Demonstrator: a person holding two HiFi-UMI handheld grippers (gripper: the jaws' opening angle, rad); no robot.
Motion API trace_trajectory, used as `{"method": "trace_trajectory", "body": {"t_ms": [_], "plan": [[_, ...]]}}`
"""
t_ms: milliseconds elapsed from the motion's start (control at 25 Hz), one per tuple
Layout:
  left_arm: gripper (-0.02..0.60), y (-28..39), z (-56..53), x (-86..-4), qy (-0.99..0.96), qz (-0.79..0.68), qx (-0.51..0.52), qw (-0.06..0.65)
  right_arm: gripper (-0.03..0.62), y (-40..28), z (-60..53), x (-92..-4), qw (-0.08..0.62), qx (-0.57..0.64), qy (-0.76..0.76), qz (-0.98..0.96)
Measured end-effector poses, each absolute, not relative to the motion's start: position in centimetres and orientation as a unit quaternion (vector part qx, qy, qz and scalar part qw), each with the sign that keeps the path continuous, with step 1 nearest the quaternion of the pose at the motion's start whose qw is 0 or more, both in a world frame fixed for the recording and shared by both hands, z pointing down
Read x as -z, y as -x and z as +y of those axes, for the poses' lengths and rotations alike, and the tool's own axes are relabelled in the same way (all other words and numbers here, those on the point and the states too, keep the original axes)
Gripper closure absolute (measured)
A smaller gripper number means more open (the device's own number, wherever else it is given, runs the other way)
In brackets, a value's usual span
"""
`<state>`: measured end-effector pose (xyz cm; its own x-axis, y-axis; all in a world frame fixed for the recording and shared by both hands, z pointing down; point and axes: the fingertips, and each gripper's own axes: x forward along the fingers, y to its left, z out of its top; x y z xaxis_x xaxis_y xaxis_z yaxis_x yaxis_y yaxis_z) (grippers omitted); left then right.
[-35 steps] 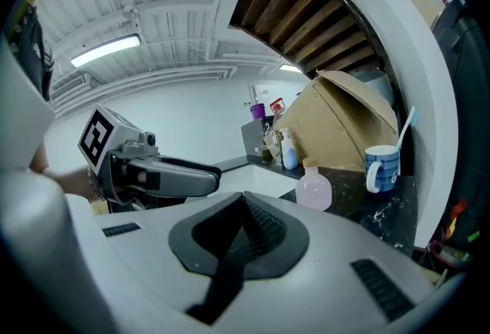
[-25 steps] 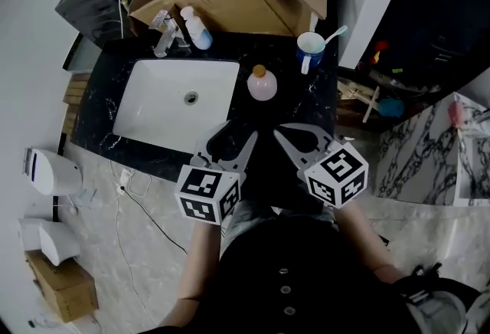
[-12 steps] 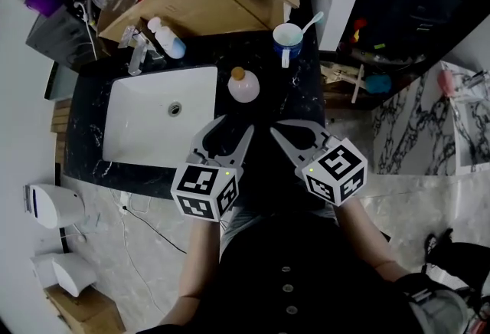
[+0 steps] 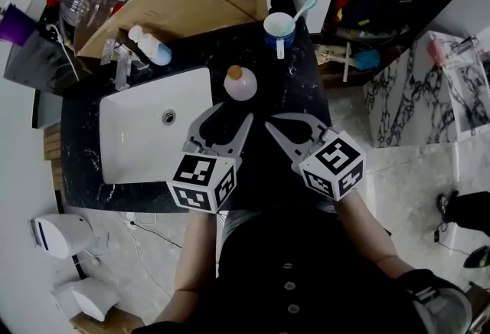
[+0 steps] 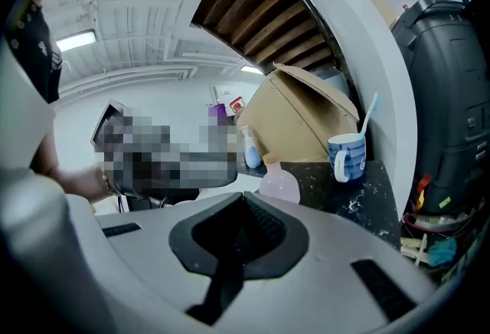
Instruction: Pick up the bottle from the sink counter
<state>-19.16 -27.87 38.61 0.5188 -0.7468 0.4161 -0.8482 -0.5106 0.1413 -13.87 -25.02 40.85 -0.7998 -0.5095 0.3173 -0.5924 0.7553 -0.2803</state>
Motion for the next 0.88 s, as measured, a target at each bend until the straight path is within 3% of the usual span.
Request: {"method": "trace_trajectory", "body": {"t_ms": [880], "plan": [[0.296, 20.5, -32.0, -40.4, -0.892, -0.382, -0.210, 0.122, 0.591, 14.1, -26.5, -40.6, 0.115, -0.196, -0.357, -0.906]]}}
